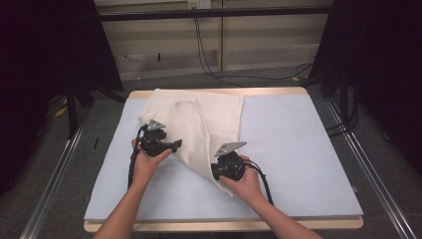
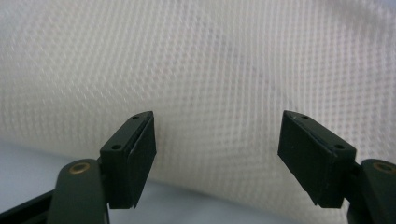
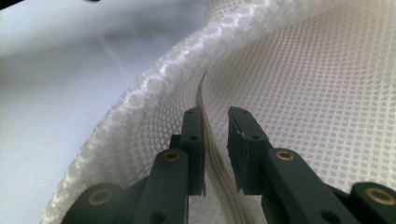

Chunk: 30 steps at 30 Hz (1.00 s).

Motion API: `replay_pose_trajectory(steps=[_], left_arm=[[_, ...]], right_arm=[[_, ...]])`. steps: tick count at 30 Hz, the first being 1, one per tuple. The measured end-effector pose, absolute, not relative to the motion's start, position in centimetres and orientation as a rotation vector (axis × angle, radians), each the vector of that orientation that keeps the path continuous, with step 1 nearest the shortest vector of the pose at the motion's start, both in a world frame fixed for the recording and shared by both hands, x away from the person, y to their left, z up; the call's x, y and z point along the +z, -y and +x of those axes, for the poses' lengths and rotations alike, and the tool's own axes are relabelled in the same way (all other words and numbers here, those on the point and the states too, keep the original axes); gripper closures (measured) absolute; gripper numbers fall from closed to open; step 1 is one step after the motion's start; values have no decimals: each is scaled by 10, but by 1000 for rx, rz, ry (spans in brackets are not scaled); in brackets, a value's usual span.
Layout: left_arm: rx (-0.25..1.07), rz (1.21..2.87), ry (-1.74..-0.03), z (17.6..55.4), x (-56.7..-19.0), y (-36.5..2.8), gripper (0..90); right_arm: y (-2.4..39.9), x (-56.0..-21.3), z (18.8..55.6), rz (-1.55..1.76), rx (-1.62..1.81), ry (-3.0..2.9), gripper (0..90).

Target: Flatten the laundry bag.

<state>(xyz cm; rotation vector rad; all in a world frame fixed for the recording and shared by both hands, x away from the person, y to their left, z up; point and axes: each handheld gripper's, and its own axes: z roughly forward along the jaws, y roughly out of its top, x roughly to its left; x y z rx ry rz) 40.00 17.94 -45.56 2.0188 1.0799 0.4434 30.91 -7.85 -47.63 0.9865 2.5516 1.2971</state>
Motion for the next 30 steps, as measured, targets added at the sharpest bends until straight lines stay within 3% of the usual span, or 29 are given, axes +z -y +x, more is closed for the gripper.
replay_pose_trajectory(steps=[6,12,19,20,22,26,30], left_arm=[[487,2091,-1006,419,-458,-164,257],[445,2185,-1012,434,-469,-152,269],[365,2255,-1047,437,-476,-143,370],[364,2266,-1054,437,-474,-140,439],[372,2289,-1051,436,-472,-136,495],[374,2276,-1069,431,-471,-128,768],[369,2283,-1083,431,-469,-128,835]], right_arm=[[78,-479,309,981,1274,-2557,775],[79,-481,310,983,1274,-2564,775],[80,-482,310,994,1276,-2562,775],[80,-482,310,992,1276,-2564,775],[80,-482,310,995,1273,-2565,775],[80,-483,311,1001,1286,-2562,775],[80,-484,310,1003,1281,-2560,775]])
